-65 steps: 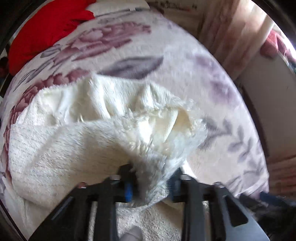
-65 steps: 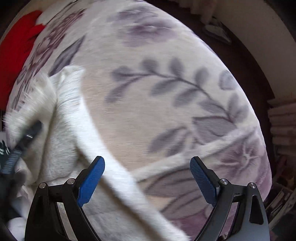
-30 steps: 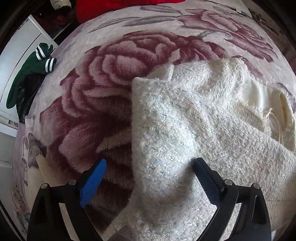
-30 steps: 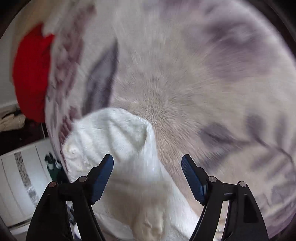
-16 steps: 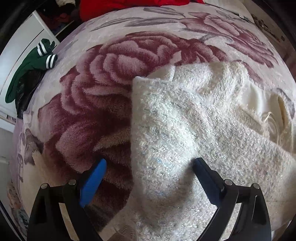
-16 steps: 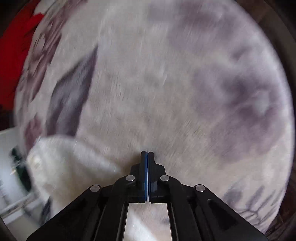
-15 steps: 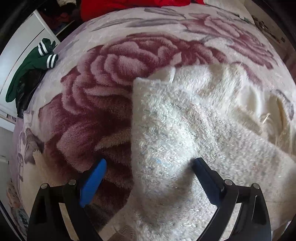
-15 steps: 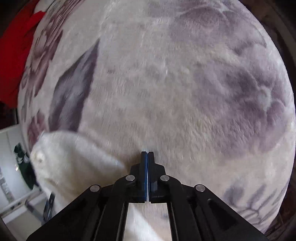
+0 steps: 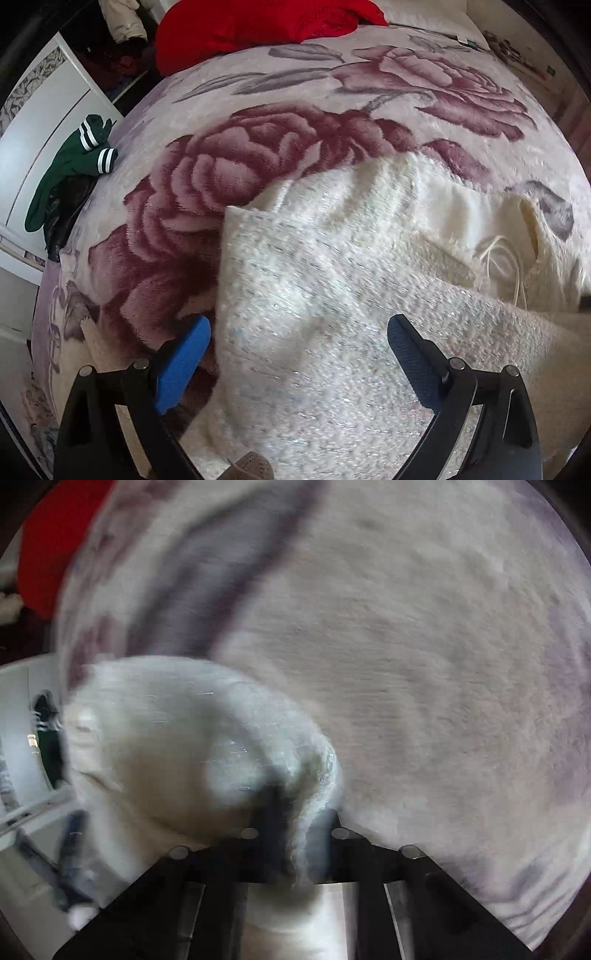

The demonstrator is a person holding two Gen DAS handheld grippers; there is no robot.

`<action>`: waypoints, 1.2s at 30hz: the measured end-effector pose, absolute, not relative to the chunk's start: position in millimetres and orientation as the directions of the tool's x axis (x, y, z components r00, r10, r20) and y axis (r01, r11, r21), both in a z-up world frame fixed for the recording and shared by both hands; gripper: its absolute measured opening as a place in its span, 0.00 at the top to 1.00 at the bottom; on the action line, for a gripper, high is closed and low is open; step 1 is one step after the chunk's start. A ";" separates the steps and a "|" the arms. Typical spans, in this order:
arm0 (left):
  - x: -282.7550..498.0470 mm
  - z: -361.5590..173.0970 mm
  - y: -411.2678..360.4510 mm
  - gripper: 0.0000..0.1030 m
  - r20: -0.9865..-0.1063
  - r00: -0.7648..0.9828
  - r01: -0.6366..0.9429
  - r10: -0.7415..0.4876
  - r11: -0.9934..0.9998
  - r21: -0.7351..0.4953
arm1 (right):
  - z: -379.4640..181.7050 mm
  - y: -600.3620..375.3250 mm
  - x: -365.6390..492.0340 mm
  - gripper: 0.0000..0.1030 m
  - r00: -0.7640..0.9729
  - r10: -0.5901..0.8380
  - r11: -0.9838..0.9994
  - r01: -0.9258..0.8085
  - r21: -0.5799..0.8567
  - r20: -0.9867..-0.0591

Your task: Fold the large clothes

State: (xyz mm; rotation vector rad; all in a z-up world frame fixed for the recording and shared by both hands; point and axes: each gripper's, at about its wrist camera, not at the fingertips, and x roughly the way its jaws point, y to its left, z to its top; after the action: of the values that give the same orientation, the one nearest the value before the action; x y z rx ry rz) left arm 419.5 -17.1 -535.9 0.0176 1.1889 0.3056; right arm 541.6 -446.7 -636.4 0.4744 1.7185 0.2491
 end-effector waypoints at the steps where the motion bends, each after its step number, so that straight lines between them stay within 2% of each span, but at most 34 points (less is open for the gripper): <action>1: 417.4 -535.4 -20.3 0.05 -0.907 0.338 -0.226 0.252 0.957 0.182 | -622.3 -445.7 541.5 0.94 -0.083 0.423 0.899 0.164 0.406 -0.903; 4: 409.6 -537.3 -23.4 0.05 -0.910 0.323 -0.235 0.262 0.953 0.191 | -615.3 -464.4 543.9 0.95 0.026 0.367 0.910 0.200 0.365 -0.930; 6: 403.6 -534.3 -23.5 0.05 -0.910 0.320 -0.242 0.265 0.951 0.192 | -632.6 -470.5 541.6 0.94 -0.003 0.390 0.893 0.245 0.378 -0.921; 8: 395.1 -527.4 -22.0 0.05 -0.906 0.329 -0.252 0.269 0.949 0.190 | -637.2 -464.8 540.0 0.90 -0.027 0.399 0.896 0.225 0.384 -0.916; 9: 389.0 -522.6 -20.1 0.05 -0.901 0.332 -0.260 0.278 0.946 0.196 | -633.4 -459.1 544.0 0.85 -0.047 0.390 0.905 0.205 0.373 -0.920; 10: 383.4 -518.0 -16.9 0.05 -0.899 0.330 -0.269 0.289 0.941 0.204 | -627.6 -460.1 543.5 0.71 -0.067 0.381 0.911 0.197 0.362 -0.922; 11: 381.8 -516.4 -15.5 0.05 -0.900 0.326 -0.275 0.291 0.940 0.204 | -619.5 -454.9 546.0 0.62 -0.091 0.357 0.922 0.191 0.336 -0.930; 12: 380.7 -513.2 -11.5 0.05 -0.906 0.316 -0.289 0.281 0.938 0.190 | -607.1 -452.7 546.8 0.59 -0.080 0.341 0.928 0.190 0.321 -0.937; 14: 387.7 -509.6 -8.2 0.05 -0.920 0.310 -0.293 0.240 0.945 0.147 | -569.4 -461.0 548.2 0.45 -0.012 0.327 0.934 0.157 0.321 -0.945; 16: 411.5 -508.2 -11.0 0.05 -0.928 0.317 -0.277 0.196 0.955 0.107 | -553.3 -441.1 552.3 0.39 0.009 0.346 0.931 0.120 0.345 -0.938; 19: 451.3 -520.5 -16.9 0.05 -0.950 0.296 -0.260 0.100 0.966 0.020 | -561.4 -379.7 562.5 0.39 -0.044 0.397 0.917 0.063 0.394 -0.917; 21: 487.9 -547.1 -26.6 0.05 -0.977 0.207 -0.222 0.057 0.975 0.009 | -577.2 -344.1 571.3 0.39 -0.073 0.382 0.924 0.035 0.380 -0.921; 24: 525.0 -580.5 -45.9 0.19 -0.987 0.131 -0.148 0.093 0.986 0.073 | -602.7 -304.4 579.8 0.39 -0.105 0.373 0.928 0.022 0.373 -0.922; 25: 532.3 -586.8 -52.6 0.42 -0.985 0.131 -0.112 0.112 0.989 0.097 | -609.5 -297.1 581.4 0.40 -0.114 0.369 0.929 0.023 0.369 -0.923; 26: 538.7 -593.8 -59.7 0.70 -0.981 0.125 -0.073 0.151 0.987 0.143 | -617.5 -282.0 581.2 0.57 -0.117 0.344 0.939 0.012 0.345 -0.932; 27: 543.1 -598.9 -65.7 0.79 -0.971 0.132 -0.037 0.200 0.980 0.197 | -618.2 -276.5 579.9 0.80 -0.098 0.321 0.947 0.004 0.323 -0.942; 28: 544.2 -598.4 -68.0 0.92 -0.963 0.156 -0.020 0.221 0.975 0.220 | -617.7 -268.8 578.4 0.89 -0.076 0.293 0.956 -0.006 0.295 -0.953; 29: 544.2 -596.6 -67.9 0.95 -0.959 0.175 -0.017 0.224 0.974 0.224 | -617.3 -266.4 577.7 0.89 -0.069 0.276 0.961 -0.003 0.277 -0.959; 36: 549.0 -567.5 -53.2 0.98 -0.942 0.290 -0.073 0.169 0.985 0.155 | -588.5 -269.6 581.0 0.91 0.090 0.247 0.962 0.094 0.255 -0.965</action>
State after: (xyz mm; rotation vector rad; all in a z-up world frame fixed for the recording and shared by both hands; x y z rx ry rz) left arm 549.0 -53.2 -567.5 0.0878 1.2664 0.1616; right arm 581.0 -269.6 -588.5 0.2790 1.4825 0.1163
